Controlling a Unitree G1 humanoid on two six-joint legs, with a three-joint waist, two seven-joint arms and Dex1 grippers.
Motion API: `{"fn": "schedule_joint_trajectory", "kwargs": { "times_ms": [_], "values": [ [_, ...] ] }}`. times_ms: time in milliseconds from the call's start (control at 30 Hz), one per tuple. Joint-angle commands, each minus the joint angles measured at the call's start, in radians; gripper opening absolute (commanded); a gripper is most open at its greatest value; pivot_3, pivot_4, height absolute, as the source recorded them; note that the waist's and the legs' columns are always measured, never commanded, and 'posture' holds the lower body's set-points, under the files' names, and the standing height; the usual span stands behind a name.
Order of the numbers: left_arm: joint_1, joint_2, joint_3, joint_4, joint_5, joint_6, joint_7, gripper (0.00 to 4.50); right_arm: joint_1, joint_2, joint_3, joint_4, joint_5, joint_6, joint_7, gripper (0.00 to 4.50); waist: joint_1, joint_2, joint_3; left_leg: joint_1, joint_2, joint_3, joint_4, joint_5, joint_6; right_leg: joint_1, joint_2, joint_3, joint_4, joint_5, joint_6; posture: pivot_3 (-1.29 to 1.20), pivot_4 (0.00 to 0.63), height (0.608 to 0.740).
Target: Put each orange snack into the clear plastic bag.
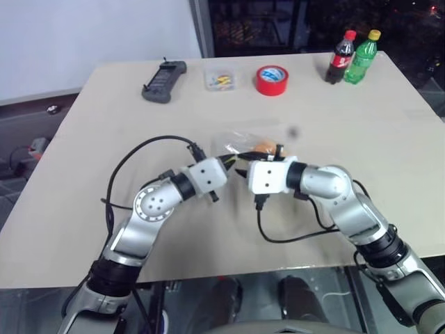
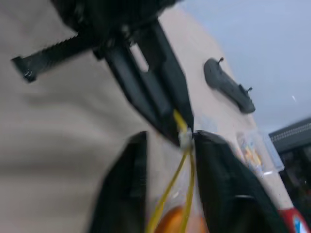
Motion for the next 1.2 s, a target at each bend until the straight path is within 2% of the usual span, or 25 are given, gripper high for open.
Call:
{"fn": "schedule_joint_trajectory", "kwargs": {
  "times_ms": [33, 367, 400, 733, 1200],
  "values": [
    [-0.017, -0.006, 0.002, -0.062, 0.006, 0.010, -0.006, 0.00, -0.028, 0.013, -0.009, 0.007, -0.016, -0.031, -0.016, 0.44, -0.001, 0.000, 0.000, 0.000, 0.000, 0.000, 0.000, 0.000, 0.000, 0.000, 0.000, 0.000, 0.000, 0.000, 0.000, 0.00, 0.150, 0.740],
    [-0.021, -0.023, 0.006, -0.069, 0.009, 0.032, -0.009, 0.00, -0.017, 0.008, -0.019, 0.015, -0.022, -0.034, -0.010, 0.44, -0.001, 0.000, 0.000, 0.000, 0.000, 0.000, 0.000, 0.000, 0.000, 0.000, 0.000, 0.000, 0.000, 0.000, 0.000, 0.00, 0.150, 0.740],
    [-0.021, -0.024, 0.007, -0.069, 0.009, 0.033, -0.009, 0.00, -0.017, 0.010, -0.021, 0.015, -0.020, -0.031, -0.010, 0.20, -0.002, 0.000, 0.000, 0.000, 0.000, 0.000, 0.000, 0.000, 0.000, 0.000, 0.000, 0.000, 0.000, 0.000, 0.000, 0.00, 0.150, 0.740],
    [-0.027, -0.021, 0.038, -0.051, -0.006, 0.052, -0.008, 0.00, -0.011, 0.008, -0.047, 0.002, -0.012, -0.007, -0.021, 0.20, -0.001, 0.000, 0.000, 0.000, 0.000, 0.000, 0.000, 0.000, 0.000, 0.000, 0.000, 0.000, 0.000, 0.000, 0.000, 0.00, 0.150, 0.740],
    [-0.061, 0.015, 0.171, 0.056, -0.094, 0.059, 0.005, 0.00, 0.208, -0.313, -0.353, 0.059, -0.016, 0.015, -0.089, 0.20, -0.003, 0.000, 0.000, 0.000, 0.000, 0.001, -0.001, 0.000, 0.000, 0.000, -0.001, 0.001, 0.000, 0.000, 0.000, 0.00, 0.150, 0.740]
  ]
}}
